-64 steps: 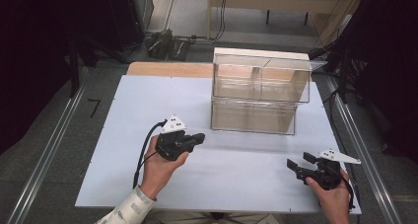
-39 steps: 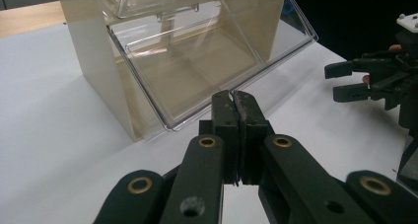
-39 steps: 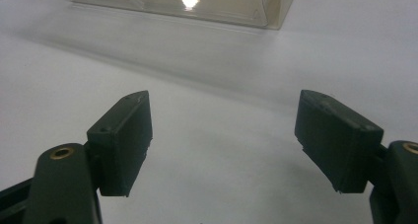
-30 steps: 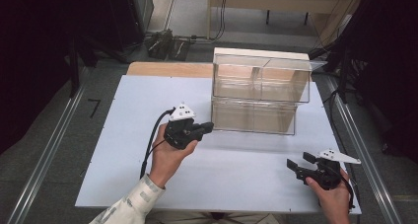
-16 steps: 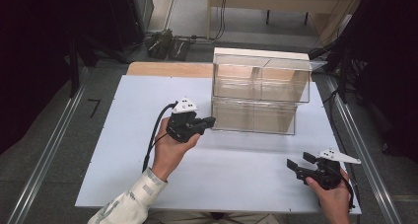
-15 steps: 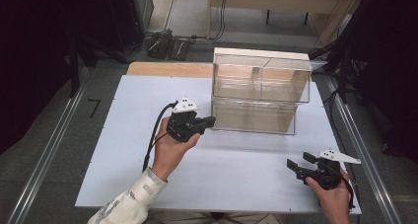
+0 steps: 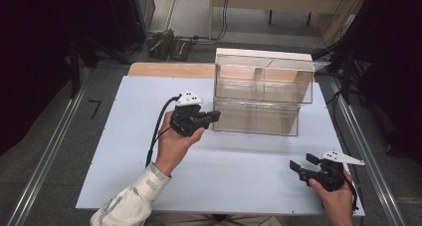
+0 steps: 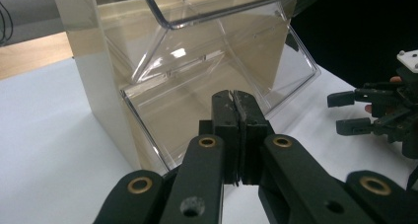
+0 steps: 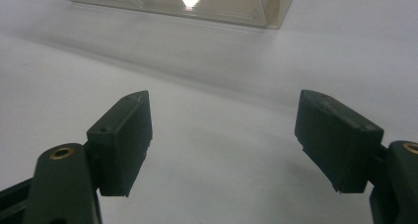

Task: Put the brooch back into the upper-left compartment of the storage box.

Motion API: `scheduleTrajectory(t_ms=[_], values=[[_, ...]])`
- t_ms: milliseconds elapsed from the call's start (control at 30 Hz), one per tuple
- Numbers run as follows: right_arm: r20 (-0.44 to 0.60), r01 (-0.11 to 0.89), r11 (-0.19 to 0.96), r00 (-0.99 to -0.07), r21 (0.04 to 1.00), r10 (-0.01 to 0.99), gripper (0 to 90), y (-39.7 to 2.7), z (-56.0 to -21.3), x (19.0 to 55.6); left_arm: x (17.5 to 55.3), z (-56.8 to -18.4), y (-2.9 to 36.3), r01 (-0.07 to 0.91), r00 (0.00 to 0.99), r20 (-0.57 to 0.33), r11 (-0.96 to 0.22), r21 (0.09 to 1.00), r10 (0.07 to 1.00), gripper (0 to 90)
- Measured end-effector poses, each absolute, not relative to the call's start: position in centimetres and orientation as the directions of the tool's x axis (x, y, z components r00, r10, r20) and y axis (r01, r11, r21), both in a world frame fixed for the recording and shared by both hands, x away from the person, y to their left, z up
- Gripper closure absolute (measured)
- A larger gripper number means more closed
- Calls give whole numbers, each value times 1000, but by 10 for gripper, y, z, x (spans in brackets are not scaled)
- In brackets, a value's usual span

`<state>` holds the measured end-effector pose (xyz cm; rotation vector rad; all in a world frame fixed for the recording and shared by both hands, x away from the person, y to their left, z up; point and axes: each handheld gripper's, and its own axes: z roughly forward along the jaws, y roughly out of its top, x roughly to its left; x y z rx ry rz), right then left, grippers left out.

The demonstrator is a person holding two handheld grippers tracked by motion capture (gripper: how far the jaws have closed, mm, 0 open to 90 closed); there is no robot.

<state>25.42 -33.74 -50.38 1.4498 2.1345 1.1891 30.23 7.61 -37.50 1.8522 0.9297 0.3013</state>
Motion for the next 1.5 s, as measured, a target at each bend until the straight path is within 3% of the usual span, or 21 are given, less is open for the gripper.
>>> scheduleTrajectory(t_ms=[1500], values=[[195, 624, 148, -447, 767, 873, 208, -339, -504, 255, 317, -347, 70, 420, 681, -214, -133, 898, 700, 900]])
